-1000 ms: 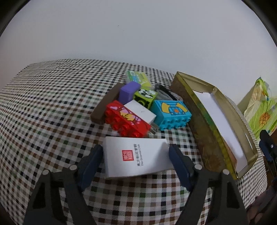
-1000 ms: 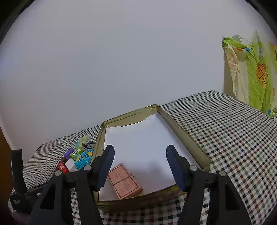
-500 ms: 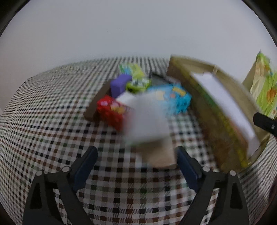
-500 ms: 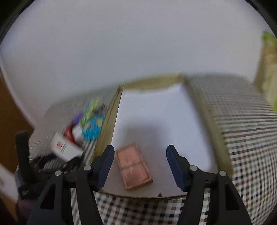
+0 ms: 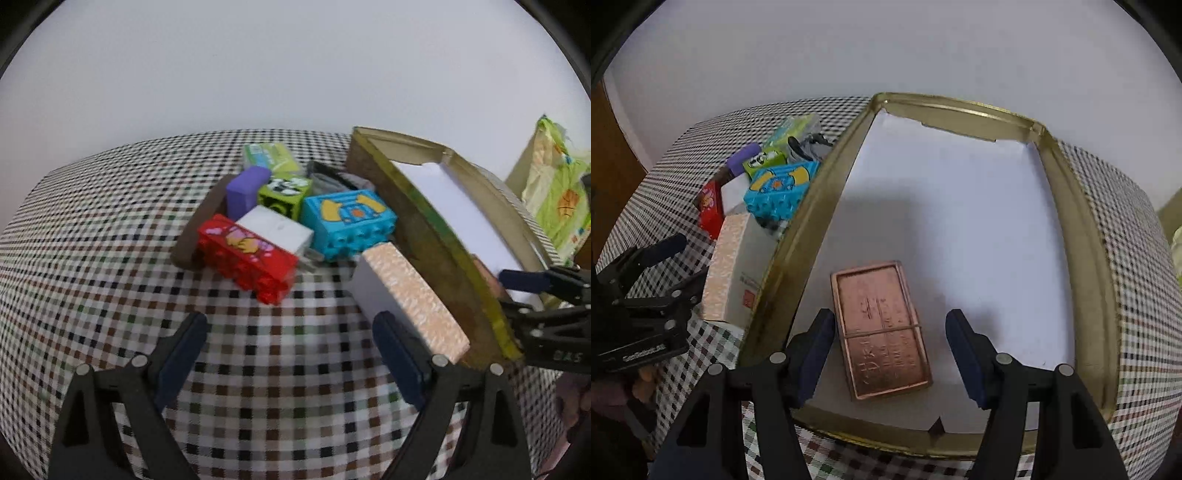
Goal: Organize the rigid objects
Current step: 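Grasp the white box with red seal with the left gripper, then carry the white box into the gold tin and open the left gripper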
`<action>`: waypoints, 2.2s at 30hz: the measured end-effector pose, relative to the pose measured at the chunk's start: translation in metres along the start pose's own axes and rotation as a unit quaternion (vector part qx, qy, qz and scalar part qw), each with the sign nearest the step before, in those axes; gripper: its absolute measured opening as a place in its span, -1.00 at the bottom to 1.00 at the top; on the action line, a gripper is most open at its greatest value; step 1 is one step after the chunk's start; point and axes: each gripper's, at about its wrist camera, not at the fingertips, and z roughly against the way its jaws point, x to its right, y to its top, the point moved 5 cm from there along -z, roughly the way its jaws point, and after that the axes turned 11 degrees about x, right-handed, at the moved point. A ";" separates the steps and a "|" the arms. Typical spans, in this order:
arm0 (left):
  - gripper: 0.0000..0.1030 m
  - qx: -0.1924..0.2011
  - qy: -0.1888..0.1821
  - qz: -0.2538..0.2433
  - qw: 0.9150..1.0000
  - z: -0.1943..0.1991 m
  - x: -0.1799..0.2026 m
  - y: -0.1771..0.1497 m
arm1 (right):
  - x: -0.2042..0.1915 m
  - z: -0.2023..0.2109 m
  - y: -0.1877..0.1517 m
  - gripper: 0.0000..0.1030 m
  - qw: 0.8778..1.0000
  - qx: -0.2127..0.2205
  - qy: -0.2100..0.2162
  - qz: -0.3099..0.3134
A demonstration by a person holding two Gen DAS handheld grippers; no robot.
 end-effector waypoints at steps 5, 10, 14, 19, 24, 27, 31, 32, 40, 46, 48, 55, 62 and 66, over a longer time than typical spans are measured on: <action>0.79 0.025 -0.033 0.003 0.999 0.012 0.014 0.010 | 0.002 0.005 -0.001 -0.04 1.000 0.022 0.012 -0.019; 0.79 0.024 -0.061 0.037 0.997 0.018 0.023 0.018 | 0.008 0.011 -0.002 -0.04 0.998 0.050 -0.003 -0.025; 0.79 -0.003 -0.058 0.043 0.997 -0.001 0.035 0.015 | 0.021 0.011 -0.001 -0.04 0.996 0.066 0.011 -0.057; 0.76 -0.030 -0.019 0.060 0.998 -0.013 0.024 0.004 | 0.024 0.013 0.000 -0.04 0.995 0.083 0.009 -0.056; -0.07 -0.017 0.009 0.040 0.999 -0.015 0.019 0.004 | 0.023 0.008 0.002 -0.04 0.993 0.099 0.011 -0.062; -0.17 -0.014 0.004 0.014 1.000 -0.016 0.029 0.003 | 0.026 0.008 0.001 -0.04 0.992 0.108 0.013 -0.070; -0.20 -0.013 0.000 -0.009 1.000 -0.019 0.042 0.004 | 0.032 0.009 0.001 -0.04 0.990 0.114 0.016 -0.078; -0.20 -0.013 0.000 -0.009 1.000 -0.020 0.042 0.005 | 0.033 0.010 0.001 -0.04 0.990 0.117 0.016 -0.079; -0.20 0.069 -0.013 0.025 0.997 0.019 0.032 0.054 | 0.040 0.023 0.016 -0.04 0.983 0.162 0.019 -0.089; -0.20 0.088 -0.073 0.006 0.993 0.014 0.101 0.095 | 0.070 0.016 0.037 -0.04 0.979 0.160 0.002 -0.123; -0.20 0.087 -0.080 -0.004 0.993 -0.001 0.125 0.104 | 0.085 0.009 0.046 -0.04 0.975 0.157 0.004 -0.157; -0.19 0.038 -0.052 0.004 0.998 -0.076 0.146 0.124 | 0.121 -0.019 0.083 -0.04 0.969 0.131 0.009 -0.210; -0.20 -0.039 -0.015 0.025 0.999 -0.119 0.138 0.132 | 0.124 -0.058 0.112 -0.03 0.980 0.063 -0.013 -0.188; -0.17 -0.062 -0.008 0.032 0.998 -0.130 0.136 0.128 | 0.120 -0.069 0.113 -0.03 0.979 0.057 -0.015 -0.196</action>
